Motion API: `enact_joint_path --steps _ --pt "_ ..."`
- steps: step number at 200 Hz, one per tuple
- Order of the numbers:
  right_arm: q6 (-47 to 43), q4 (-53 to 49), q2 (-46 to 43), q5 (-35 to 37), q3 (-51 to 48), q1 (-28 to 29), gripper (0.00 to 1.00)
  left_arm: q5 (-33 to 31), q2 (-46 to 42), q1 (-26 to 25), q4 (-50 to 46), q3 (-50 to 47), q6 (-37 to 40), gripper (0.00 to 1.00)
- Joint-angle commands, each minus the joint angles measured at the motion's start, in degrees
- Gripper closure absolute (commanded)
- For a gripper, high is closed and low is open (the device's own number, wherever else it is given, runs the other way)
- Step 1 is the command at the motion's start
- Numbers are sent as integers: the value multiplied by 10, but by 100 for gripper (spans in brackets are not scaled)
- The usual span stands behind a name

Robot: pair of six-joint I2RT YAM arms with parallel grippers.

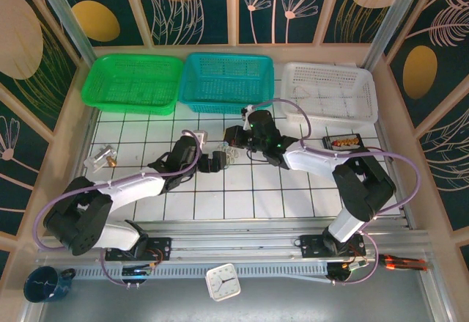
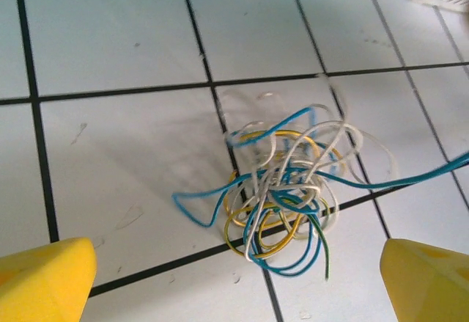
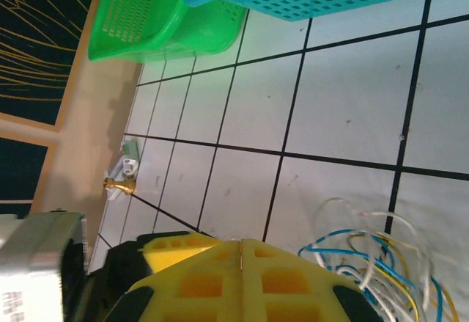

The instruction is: Untangle the cables

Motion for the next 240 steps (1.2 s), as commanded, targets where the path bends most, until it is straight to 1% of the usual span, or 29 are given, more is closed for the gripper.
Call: enact_joint_path --steps 1,54,96,108,146,157,168,240 --pt "-21 -26 -22 8 20 6 100 29 -14 1 52 -6 23 1" --pt "-23 -47 -44 5 48 23 100 60 20 1 96 14 44 1" --pt "-4 -47 -68 0 61 36 100 57 58 1 139 13 48 2" --pt "3 -46 -78 -3 64 38 100 56 68 1 151 9 49 8" --pt "23 -40 -115 -9 75 39 100 63 90 1 178 -8 49 38" --pt "27 -38 -125 -11 81 39 100 64 93 1 184 -14 48 45" --pt "30 -39 -134 -14 92 38 100 64 97 1 188 -20 47 46" --pt "57 -27 -161 -45 179 31 100 61 115 1 196 -46 43 47"
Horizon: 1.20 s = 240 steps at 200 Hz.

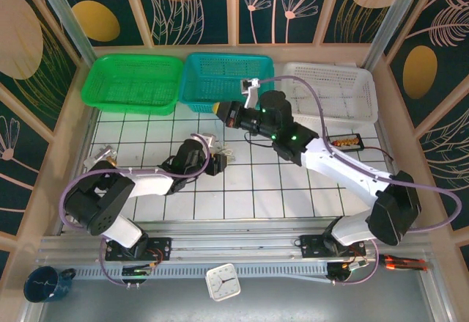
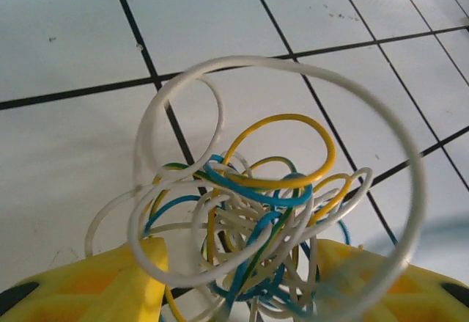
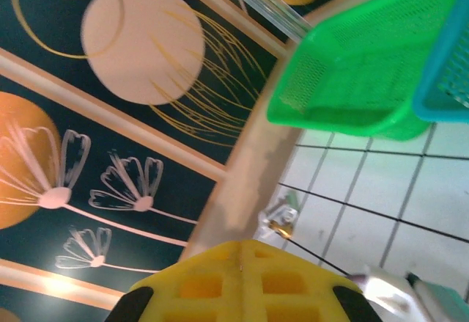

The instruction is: Untangle the cables

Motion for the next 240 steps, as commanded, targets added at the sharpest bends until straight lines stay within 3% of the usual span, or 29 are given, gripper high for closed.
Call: enact_joint_path --steps 1,91,196,240 --pt "19 24 -23 -21 36 -5 100 6 10 1 26 -10 -3 47" --pt "140 143 -46 -121 78 -96 100 6 13 1 28 -26 -8 52" --pt "121 114 -55 -139 115 -125 100 2 5 1 24 -41 -15 48" --pt "111 62 -25 -169 244 -168 100 0 2 1 22 -46 -15 50"
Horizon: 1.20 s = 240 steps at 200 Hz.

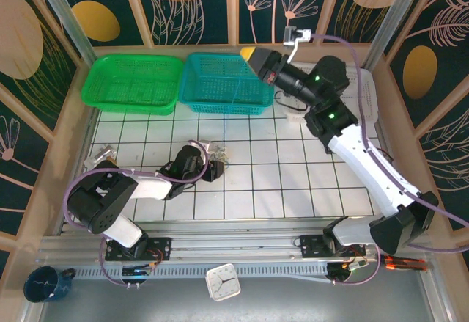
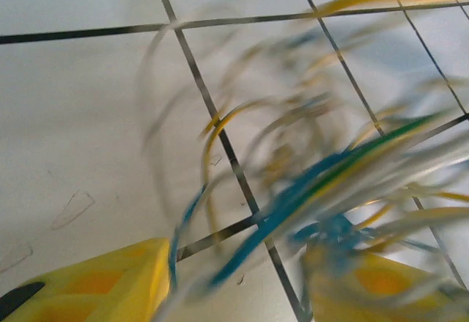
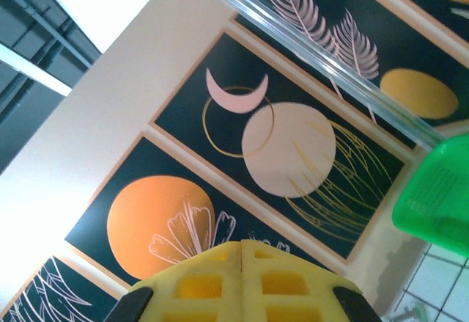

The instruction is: Untangle the cables

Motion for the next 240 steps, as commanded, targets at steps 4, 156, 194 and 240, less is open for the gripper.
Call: enact_joint_path --steps 4,156,194,240 --pt "-12 -3 9 -28 105 -23 100 0 -4 1 0 -11 -8 50" --pt "96 92 117 -69 324 -141 100 -1 -6 1 7 -28 -15 55" --pt "128 99 128 -75 377 -189 100 -1 -6 1 11 -31 -15 56" --pt "154 114 137 -103 346 -192 100 2 -21 1 5 -26 -19 50"
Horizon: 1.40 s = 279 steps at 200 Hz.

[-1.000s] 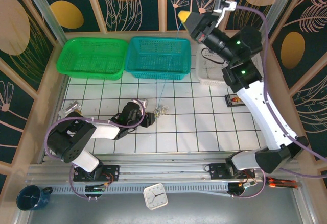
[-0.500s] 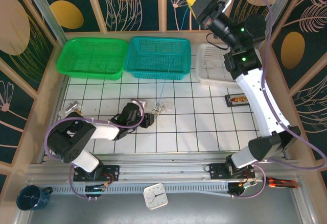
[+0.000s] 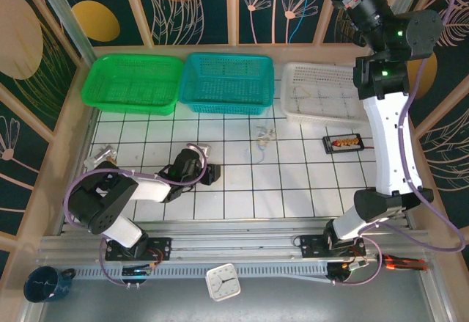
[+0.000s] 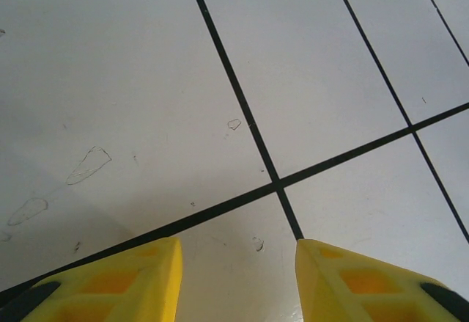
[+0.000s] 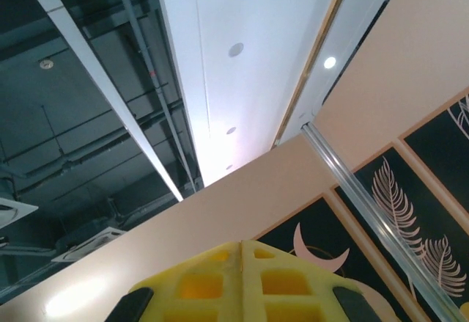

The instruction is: Untangle the cables

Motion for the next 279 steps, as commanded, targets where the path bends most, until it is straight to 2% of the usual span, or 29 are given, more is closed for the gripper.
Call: enact_joint_path --steps 1,46,113,147,206,249,279 --pt "31 36 10 -33 -25 1 100 4 -19 1 0 -4 -10 50" --pt "19 48 -23 -46 -107 12 100 2 -76 1 -32 17 -8 29" --pt "-20 33 -33 -53 -148 62 100 40 -129 1 -61 89 28 1" --pt "-46 34 -36 -56 -184 89 100 44 -122 1 -61 137 55 1" --pt "-92 52 -52 -45 -281 136 100 -10 -72 1 -46 200 96 1" --pt "-125 25 -37 -58 -264 175 100 -46 -39 1 -37 217 100 1" --pt "-165 -15 -39 -47 -248 191 100 -51 -49 1 -21 196 94 1"
